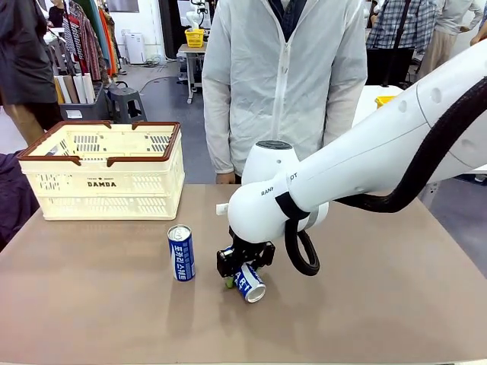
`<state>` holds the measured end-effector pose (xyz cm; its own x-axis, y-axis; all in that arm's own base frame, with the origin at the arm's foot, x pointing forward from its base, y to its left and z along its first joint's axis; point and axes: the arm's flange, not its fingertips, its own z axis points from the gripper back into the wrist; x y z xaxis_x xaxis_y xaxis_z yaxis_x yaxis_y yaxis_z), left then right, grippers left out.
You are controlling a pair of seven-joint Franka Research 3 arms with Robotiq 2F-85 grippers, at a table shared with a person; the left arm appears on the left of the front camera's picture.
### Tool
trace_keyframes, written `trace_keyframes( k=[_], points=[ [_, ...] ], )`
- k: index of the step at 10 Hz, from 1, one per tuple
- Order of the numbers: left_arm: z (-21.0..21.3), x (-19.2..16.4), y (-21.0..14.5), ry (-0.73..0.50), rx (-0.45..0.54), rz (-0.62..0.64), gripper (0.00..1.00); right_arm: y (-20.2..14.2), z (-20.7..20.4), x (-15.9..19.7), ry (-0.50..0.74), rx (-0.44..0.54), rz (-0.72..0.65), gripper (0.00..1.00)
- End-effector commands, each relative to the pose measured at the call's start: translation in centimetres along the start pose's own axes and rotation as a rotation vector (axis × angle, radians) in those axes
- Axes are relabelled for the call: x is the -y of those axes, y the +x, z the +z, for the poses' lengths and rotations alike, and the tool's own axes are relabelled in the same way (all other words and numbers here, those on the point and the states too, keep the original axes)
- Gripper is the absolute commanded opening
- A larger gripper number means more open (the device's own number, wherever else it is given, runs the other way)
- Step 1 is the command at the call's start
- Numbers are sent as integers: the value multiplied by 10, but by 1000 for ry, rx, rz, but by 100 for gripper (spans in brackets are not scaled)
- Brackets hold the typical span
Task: Place the drinks into the Shopping basket.
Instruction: Pick up one drink and place it into the Shopping basket.
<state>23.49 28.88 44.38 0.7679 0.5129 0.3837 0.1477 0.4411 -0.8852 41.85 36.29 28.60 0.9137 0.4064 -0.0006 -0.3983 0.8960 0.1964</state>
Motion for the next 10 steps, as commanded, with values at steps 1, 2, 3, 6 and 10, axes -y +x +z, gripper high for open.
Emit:
trace_keyframes(
  k=[1, 2, 3, 6, 10],
  points=[
    [1, 0, 1, -22, 18, -17, 100, 3, 3, 4, -16, -10, 23, 100],
    [1, 0, 1, -22, 18, -17, 100, 2, 4, 5, -19, -12, 18, 100],
    [1, 0, 1, -22, 18, -17, 100, 0, 5, 6, -19, -16, 17, 100],
    [1, 0, 1, -22, 18, -17, 100, 1, 7, 10, -16, -22, 21, 100],
    [1, 0, 1, -22, 18, -17, 100, 0, 15, 17, -50, -26, 24, 100]
  ],
)
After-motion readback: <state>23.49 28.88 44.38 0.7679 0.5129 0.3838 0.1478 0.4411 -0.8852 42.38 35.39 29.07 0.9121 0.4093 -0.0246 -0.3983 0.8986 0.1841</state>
